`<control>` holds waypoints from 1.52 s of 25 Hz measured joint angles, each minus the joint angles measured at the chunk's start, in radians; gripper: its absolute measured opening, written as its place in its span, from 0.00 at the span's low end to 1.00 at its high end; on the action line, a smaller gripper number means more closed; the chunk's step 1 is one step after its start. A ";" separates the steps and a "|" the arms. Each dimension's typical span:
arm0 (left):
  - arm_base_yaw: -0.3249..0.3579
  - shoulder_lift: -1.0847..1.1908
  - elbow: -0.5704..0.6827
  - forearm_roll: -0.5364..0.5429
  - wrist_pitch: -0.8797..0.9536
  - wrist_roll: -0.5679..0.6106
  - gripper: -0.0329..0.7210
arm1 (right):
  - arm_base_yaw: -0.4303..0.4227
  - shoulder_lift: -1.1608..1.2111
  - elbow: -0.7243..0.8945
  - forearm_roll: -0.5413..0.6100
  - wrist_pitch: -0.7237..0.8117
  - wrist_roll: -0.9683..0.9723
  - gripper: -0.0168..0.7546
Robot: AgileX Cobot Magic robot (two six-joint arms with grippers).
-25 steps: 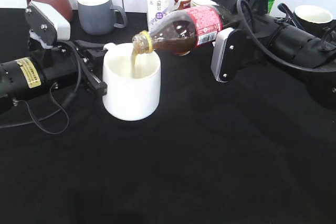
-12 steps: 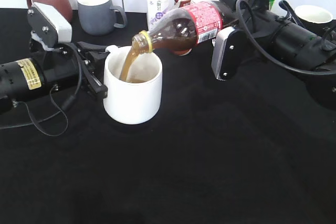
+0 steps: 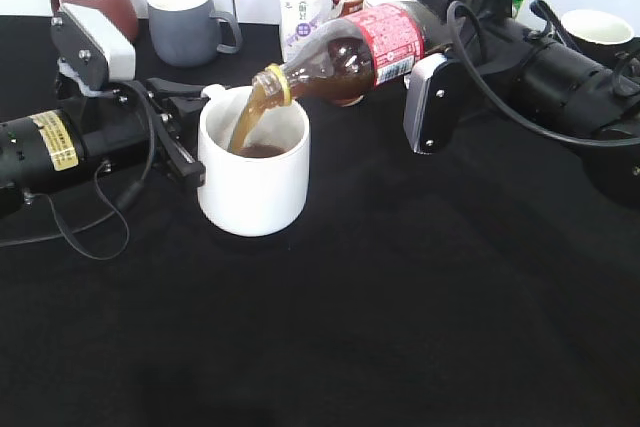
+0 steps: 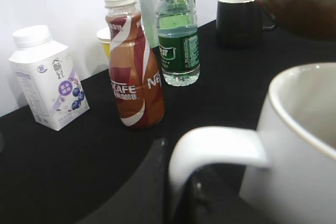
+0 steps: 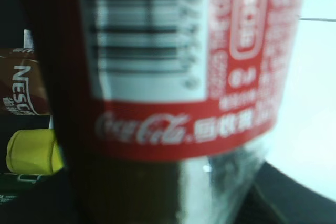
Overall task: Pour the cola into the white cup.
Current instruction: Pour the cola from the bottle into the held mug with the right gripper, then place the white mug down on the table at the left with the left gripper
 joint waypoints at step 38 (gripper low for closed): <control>0.022 0.174 -0.164 -0.596 -0.017 0.226 0.09 | 0.000 0.000 0.056 0.086 -0.093 1.632 0.52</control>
